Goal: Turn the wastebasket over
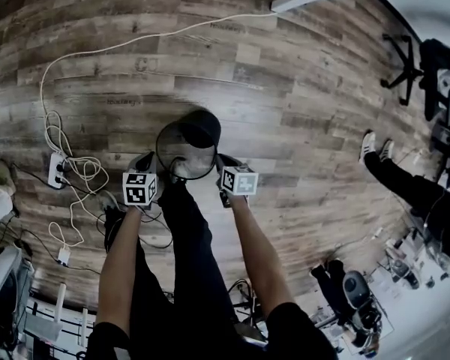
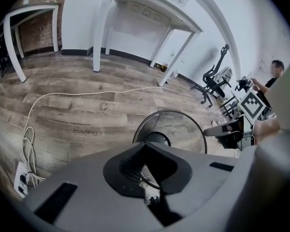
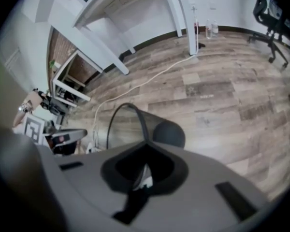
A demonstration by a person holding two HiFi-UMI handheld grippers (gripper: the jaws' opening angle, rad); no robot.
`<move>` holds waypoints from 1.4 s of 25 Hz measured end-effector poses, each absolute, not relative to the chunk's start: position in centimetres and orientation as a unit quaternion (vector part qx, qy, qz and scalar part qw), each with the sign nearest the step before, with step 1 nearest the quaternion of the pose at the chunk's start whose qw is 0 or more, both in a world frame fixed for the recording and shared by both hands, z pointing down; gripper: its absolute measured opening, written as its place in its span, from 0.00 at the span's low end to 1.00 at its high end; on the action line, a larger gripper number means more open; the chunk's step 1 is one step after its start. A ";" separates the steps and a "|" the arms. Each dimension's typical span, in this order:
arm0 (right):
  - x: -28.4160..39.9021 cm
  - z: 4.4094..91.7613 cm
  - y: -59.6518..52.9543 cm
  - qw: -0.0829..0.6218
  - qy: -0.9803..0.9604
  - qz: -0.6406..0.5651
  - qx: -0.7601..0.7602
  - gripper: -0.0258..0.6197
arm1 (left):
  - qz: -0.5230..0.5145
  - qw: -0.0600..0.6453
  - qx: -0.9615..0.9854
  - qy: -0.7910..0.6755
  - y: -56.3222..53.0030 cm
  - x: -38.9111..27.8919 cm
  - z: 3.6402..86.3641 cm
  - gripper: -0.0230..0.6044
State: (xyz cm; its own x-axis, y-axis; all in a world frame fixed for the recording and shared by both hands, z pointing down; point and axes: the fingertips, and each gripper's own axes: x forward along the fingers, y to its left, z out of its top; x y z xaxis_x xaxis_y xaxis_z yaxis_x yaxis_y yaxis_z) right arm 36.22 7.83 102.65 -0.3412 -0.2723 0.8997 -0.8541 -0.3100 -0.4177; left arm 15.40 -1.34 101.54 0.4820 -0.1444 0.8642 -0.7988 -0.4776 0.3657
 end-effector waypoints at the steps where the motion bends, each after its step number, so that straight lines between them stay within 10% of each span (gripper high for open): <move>1: 37.0 103.0 7.9 0.233 -0.535 0.615 0.529 0.09 | 0.404 0.404 0.761 -0.308 -1.1 15.7 101.8 0.09; 15: 46.2 108.2 9.6 0.262 -0.509 0.599 0.560 0.09 | 0.383 0.400 0.777 -0.300 -1.2 18.4 102.7 0.09; 35: 42.6 101.9 9.6 0.251 -0.485 0.618 0.566 0.09 | 0.387 0.380 0.790 -0.286 -3.0 21.6 94.6 0.09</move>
State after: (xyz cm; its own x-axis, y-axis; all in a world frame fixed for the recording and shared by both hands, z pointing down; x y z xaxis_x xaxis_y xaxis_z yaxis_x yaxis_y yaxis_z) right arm 42.55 9.65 101.94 -0.2337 -0.2376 0.9428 -0.8592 -0.4035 -0.3147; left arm 21.57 -2.97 94.61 0.5378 -0.1578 0.8282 -0.7452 -0.5484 0.3794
